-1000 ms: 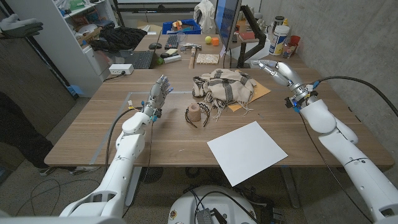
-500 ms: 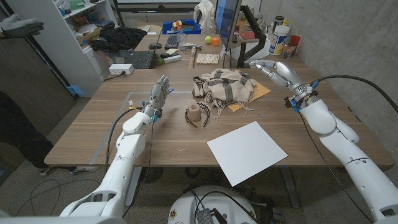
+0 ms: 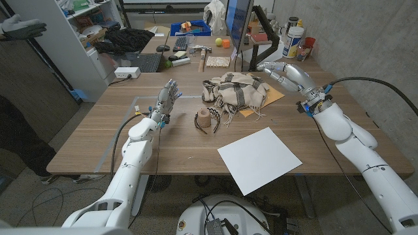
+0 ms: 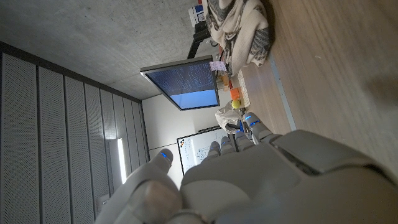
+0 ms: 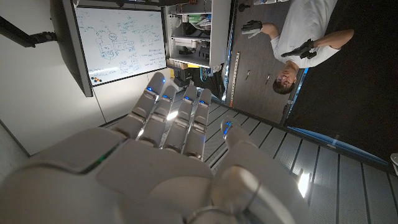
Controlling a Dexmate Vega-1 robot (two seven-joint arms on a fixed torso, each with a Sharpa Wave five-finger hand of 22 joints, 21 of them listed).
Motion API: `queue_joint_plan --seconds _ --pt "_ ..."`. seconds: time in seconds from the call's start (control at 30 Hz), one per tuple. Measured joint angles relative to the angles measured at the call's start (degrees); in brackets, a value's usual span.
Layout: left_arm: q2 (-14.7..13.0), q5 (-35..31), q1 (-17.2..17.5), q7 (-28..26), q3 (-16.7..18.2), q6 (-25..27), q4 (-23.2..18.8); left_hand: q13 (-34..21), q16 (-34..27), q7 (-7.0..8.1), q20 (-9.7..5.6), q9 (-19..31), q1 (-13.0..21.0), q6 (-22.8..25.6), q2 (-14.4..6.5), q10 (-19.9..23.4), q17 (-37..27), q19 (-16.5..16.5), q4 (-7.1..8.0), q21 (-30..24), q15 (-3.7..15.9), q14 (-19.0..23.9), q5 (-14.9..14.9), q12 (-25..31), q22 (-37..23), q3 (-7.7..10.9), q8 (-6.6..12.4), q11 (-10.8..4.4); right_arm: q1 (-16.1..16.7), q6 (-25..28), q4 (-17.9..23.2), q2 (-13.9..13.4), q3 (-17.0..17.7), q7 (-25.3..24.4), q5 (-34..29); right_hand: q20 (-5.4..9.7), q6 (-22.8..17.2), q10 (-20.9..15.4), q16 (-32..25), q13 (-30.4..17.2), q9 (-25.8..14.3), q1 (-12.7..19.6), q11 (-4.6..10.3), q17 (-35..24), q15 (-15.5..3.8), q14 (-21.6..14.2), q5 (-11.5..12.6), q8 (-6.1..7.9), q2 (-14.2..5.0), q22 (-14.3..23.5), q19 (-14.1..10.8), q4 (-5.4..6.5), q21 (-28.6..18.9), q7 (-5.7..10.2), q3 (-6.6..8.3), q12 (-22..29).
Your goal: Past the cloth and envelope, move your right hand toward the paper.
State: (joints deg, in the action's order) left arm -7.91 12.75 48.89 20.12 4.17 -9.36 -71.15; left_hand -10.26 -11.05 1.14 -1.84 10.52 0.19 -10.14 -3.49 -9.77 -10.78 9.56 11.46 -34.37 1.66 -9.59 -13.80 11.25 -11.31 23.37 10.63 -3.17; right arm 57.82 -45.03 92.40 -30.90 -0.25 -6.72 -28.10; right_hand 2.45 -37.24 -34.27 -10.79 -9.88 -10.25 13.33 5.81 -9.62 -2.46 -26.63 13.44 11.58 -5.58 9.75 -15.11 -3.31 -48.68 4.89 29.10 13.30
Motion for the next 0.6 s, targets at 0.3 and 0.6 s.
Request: queue_joint_plan --seconds 0.3,0.6 --pt "-0.13 0.16 -0.24 0.35 0.2 -0.26 0.58 0.0 0.0 0.0 0.0 0.0 0.0 0.0 0.0 0.0 0.0 0.0 0.0 0.0 0.0 0.0 0.0 0.0 0.0 0.0 0.0 0.0 0.41 -0.38 1.08 -0.11 0.01 -1.02 -2.53 0.0 0.0 0.0 0.0 0.0 0.0 0.0 0.0 0.0 0.0 0.0 0.0 -0.35 0.0 0.0 0.0 -0.24 0.39 0.0 0.24 0.0" --pt "-0.28 0.25 -0.59 0.67 0.37 -0.41 1.28 0.0 0.0 0.0 0.0 0.0 0.0 0.0 0.0 0.0 0.0 0.0 -0.24 0.0 0.0 0.0 0.0 0.0 0.0 -0.23 0.0 0.0 0.87 -0.68 2.13 -0.31 -0.02 -1.77 -4.17 0.0 0.0 0.0 0.21 0.0 0.0 0.0 0.0 0.0 0.0 0.01 0.0 -0.44 0.0 -0.01 0.01 -0.42 0.6 0.0 0.42 -0.45"
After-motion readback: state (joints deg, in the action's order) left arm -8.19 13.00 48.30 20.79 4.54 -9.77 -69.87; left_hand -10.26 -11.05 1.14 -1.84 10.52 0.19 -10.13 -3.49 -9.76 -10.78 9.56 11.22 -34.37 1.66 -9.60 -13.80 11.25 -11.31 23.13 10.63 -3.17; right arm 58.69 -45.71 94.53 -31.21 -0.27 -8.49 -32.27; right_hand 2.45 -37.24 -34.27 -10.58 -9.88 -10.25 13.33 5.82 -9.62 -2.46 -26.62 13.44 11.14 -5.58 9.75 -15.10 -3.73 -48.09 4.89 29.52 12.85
